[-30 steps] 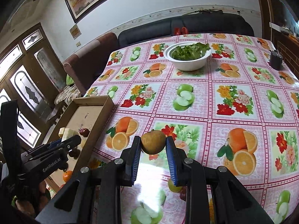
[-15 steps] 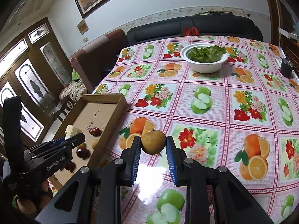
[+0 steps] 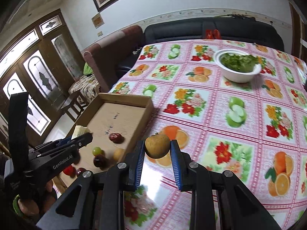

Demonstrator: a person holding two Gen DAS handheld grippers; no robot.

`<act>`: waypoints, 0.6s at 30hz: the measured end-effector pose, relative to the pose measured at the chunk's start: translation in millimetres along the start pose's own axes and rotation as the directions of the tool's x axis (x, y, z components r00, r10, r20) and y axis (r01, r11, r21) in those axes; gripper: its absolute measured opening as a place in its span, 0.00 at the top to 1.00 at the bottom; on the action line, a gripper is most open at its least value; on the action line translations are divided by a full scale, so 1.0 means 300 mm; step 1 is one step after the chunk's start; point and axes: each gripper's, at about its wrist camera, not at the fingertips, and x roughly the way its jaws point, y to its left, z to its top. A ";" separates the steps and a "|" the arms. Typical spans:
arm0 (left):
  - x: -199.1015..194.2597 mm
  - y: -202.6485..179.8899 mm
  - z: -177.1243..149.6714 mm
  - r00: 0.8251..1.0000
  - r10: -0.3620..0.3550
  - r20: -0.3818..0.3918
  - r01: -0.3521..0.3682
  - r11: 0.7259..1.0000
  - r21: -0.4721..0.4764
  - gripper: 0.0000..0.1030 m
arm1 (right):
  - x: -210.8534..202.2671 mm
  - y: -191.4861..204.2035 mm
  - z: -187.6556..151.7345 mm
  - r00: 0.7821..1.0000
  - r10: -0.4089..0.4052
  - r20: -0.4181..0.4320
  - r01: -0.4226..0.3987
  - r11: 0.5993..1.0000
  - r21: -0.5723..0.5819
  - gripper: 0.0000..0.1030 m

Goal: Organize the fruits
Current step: 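Carry the yellow chunk in the left tool to the tray while the right tool carries its brown fruit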

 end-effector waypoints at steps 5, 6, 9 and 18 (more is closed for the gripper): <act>0.035 0.060 0.045 1.000 0.014 -0.010 -0.014 0.999 -0.038 0.75 | 0.054 0.070 0.027 0.999 0.029 -0.016 -0.029 0.999 -0.033 0.74; 0.042 0.069 0.052 1.000 0.014 -0.013 -0.014 0.999 -0.044 0.75 | 0.066 0.082 0.034 0.999 0.034 -0.019 -0.035 0.999 -0.037 0.74; 0.073 0.088 0.079 0.999 0.025 -0.023 -0.026 0.998 -0.052 0.75 | 0.103 0.115 0.055 0.998 0.055 -0.027 -0.056 0.998 -0.041 0.74; 0.154 0.112 0.144 0.997 0.051 -0.052 -0.054 0.997 -0.061 0.75 | 0.269 0.187 0.143 0.996 0.071 -0.061 -0.075 0.995 -0.063 0.74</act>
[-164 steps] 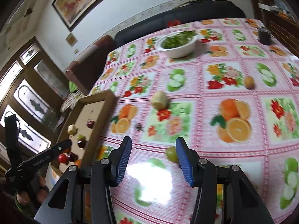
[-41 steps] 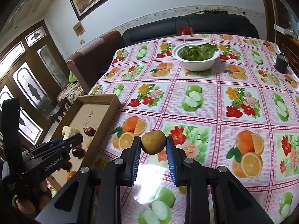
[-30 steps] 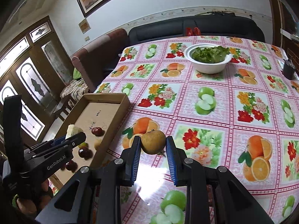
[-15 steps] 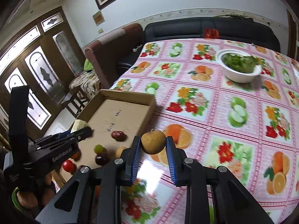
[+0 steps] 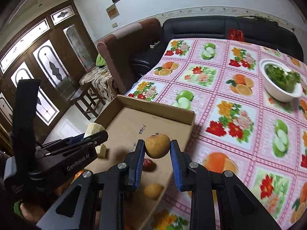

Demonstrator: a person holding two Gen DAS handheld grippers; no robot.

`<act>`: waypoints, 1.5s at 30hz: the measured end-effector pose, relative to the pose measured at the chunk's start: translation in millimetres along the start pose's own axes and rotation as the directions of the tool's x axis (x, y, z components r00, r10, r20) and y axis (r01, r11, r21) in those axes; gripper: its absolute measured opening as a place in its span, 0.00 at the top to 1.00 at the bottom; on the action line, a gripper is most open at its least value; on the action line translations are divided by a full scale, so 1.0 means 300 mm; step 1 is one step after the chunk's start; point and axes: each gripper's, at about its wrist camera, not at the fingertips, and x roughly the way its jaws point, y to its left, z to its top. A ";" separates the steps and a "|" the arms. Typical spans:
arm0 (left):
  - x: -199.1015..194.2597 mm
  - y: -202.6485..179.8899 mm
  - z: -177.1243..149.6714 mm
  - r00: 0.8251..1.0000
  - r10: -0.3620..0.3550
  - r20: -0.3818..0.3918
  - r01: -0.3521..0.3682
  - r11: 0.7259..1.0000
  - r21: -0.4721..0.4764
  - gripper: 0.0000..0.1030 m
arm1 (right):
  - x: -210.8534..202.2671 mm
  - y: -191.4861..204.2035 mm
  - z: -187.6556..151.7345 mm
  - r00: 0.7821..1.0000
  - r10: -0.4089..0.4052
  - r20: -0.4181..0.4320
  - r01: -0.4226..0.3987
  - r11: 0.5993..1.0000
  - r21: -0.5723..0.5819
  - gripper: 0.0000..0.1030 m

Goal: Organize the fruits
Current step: 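Carry the yellow chunk in the left tool to the tray while the right tool carries its brown fruit, then open the left tool to set the chunk in the tray while the right tool releases its brown fruit, then move both tools back over the grapes and dates on the tablecloth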

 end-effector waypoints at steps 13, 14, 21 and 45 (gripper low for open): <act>0.135 -0.010 0.050 0.996 0.055 -0.071 -0.056 0.998 -0.008 0.75 | 0.205 0.004 0.021 0.994 -0.009 -0.107 0.006 1.000 -0.030 0.74; 0.139 -0.014 0.048 0.996 0.056 -0.073 -0.057 0.998 -0.007 0.75 | 0.214 0.003 0.021 0.994 -0.013 -0.110 0.010 0.999 -0.032 0.74; 0.183 -0.022 0.052 0.992 0.062 -0.106 -0.062 0.998 -0.001 0.75 | 0.250 -0.002 0.019 0.991 -0.024 -0.129 0.018 0.999 -0.049 0.74; 0.021 0.026 0.021 0.999 0.027 -0.034 -0.029 0.997 -0.066 0.56 | 0.129 0.009 0.006 0.997 -0.029 -0.076 0.022 0.996 -0.085 0.59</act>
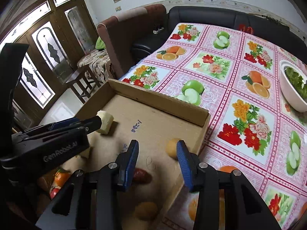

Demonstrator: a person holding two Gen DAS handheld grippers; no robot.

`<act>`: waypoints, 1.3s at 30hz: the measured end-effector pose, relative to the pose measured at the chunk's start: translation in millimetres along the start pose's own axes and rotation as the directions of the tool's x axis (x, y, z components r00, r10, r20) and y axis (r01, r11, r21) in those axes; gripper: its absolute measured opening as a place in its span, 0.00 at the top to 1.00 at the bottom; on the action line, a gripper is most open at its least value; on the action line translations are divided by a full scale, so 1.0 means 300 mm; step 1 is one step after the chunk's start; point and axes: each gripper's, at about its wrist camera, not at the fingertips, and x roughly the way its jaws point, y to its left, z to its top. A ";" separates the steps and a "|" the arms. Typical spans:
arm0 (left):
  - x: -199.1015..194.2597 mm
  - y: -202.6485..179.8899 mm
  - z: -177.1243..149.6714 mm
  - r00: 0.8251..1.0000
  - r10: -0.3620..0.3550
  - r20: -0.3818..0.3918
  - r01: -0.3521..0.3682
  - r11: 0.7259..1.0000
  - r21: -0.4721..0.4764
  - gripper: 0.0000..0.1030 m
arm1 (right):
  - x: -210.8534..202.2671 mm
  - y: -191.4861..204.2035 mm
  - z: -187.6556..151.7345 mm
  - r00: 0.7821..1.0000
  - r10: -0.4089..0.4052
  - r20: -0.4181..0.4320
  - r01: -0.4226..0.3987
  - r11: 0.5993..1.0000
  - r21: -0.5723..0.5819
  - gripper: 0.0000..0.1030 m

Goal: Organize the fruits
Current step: 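Move both tools back over the grapes and dates on the tablecloth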

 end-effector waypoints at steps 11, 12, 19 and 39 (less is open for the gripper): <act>-0.144 -0.070 -0.111 0.997 -0.046 0.056 0.044 0.998 0.038 0.52 | -0.204 -0.090 -0.113 0.998 0.020 0.065 -0.026 0.995 0.094 0.58; -0.157 -0.085 -0.123 0.997 -0.051 0.059 0.048 0.998 0.048 0.52 | -0.228 -0.106 -0.128 0.997 0.018 0.074 -0.025 0.994 0.106 0.58; -0.217 -0.165 -0.174 0.993 -0.096 0.063 0.089 0.991 0.100 0.52 | -0.344 -0.204 -0.225 0.994 -0.012 0.108 -0.007 0.983 0.182 0.57; -0.292 -0.292 -0.261 0.987 -0.152 0.055 0.141 0.976 0.169 0.52 | -0.517 -0.417 -0.496 0.990 -0.103 0.094 0.069 0.948 0.312 0.57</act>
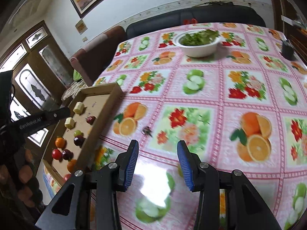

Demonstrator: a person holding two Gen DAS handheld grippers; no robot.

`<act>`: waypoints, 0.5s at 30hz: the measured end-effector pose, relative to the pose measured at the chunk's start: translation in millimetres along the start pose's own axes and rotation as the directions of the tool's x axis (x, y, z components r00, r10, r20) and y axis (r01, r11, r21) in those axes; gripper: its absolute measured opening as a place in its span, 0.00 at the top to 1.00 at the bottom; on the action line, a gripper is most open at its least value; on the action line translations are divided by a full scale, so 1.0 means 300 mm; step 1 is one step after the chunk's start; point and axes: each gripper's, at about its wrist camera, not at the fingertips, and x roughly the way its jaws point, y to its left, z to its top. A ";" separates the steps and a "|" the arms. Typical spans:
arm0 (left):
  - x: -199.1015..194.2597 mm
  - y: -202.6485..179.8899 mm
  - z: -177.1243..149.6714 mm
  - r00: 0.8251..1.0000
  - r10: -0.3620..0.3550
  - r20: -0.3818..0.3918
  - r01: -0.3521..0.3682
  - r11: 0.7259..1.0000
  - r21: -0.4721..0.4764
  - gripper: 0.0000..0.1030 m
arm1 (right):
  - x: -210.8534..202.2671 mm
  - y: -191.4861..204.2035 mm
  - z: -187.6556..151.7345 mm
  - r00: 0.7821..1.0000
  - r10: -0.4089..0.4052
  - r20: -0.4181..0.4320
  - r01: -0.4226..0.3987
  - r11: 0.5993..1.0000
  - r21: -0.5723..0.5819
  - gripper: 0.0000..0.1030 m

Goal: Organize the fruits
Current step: 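Move both tools back over the grapes and dates on the tablecloth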

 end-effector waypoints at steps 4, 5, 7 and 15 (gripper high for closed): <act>0.016 -0.040 -0.025 0.999 -0.038 -0.028 0.038 0.999 0.015 0.52 | -0.019 -0.055 -0.043 1.000 -0.021 -0.007 0.021 1.000 0.022 0.57; 0.020 -0.051 -0.032 0.998 -0.048 -0.036 0.049 0.999 0.019 0.52 | -0.023 -0.069 -0.054 1.000 -0.027 -0.011 0.027 0.999 0.027 0.57; 0.033 -0.074 -0.048 0.995 -0.074 -0.060 0.076 0.997 0.025 0.53 | -0.025 -0.090 -0.071 0.999 -0.037 -0.018 0.038 0.999 0.032 0.57; 0.070 -0.166 -0.111 0.984 -0.123 -0.127 0.133 0.988 0.073 0.53 | -0.004 -0.111 -0.107 0.996 -0.075 -0.042 0.075 0.997 0.009 0.57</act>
